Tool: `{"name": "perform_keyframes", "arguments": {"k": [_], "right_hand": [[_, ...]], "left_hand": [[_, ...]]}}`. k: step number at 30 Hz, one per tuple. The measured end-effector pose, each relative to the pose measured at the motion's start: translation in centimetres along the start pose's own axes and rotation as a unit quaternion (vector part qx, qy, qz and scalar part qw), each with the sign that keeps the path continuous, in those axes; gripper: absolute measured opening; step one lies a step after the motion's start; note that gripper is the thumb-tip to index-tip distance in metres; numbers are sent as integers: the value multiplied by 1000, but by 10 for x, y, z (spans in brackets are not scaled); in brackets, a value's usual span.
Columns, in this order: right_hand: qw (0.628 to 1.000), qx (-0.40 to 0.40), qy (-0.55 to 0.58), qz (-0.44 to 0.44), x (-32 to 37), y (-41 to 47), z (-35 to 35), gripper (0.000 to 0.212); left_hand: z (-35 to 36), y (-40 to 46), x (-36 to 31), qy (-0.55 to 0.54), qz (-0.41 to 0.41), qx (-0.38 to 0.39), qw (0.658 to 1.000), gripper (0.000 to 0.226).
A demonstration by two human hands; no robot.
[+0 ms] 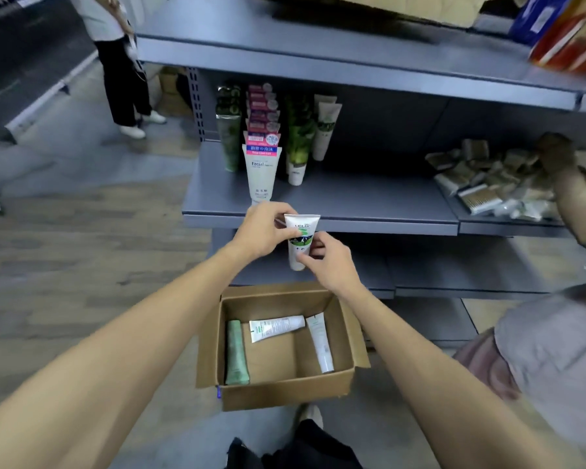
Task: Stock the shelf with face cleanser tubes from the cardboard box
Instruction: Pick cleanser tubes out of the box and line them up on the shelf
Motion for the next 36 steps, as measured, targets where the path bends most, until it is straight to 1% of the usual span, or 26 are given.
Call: {"name": "perform_keyframes", "arguments": {"k": [2, 6, 8, 11, 16, 21, 28, 31, 34, 36], "right_hand": [[1000, -5, -2, -13, 5, 11, -14, 33], [999, -28, 7, -21, 7, 37, -44, 30], [999, -38, 6, -22, 6, 50, -59, 30], [999, -36, 10, -23, -4, 69, -75, 30], [999, -24, 7, -26, -26, 102, -94, 31], [999, -18, -23, -21, -48, 136, -100, 34], [999, -2, -32, -28, -59, 183, -94, 29], [998, -4, -40, -39, -60, 204, -94, 28], [998, -9, -44, -35, -64, 222, -91, 25], [998, -10, -56, -40, -64, 234, -90, 25]], "left_hand": [[-3, 11, -13, -18, 7, -9, 1000, 17], [0, 39, -30, -71, 4, -38, 997, 26], [6, 53, -37, -86, 16, -54, 995, 21], [19, 74, -43, -84, 20, -70, 994, 11], [38, 111, -46, -63, 6, -94, 994, 12], [57, 137, -41, -40, -11, -119, 992, 15], [63, 173, -16, -72, -36, -172, 982, 22], [66, 188, -11, -77, -50, -192, 977, 17], [73, 202, -12, -55, -57, -209, 975, 10], [77, 209, -11, -41, -67, -230, 970, 10]]}}
Point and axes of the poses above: each hand's wrist, its own y-axis towards the middle knuckle, its own z-axis out of the palm, x = y × z, the point moved 6 cm from there along y, towards the middle knuckle, and after that the axes turned 6 degrees about -y, right-handed, at the moved point
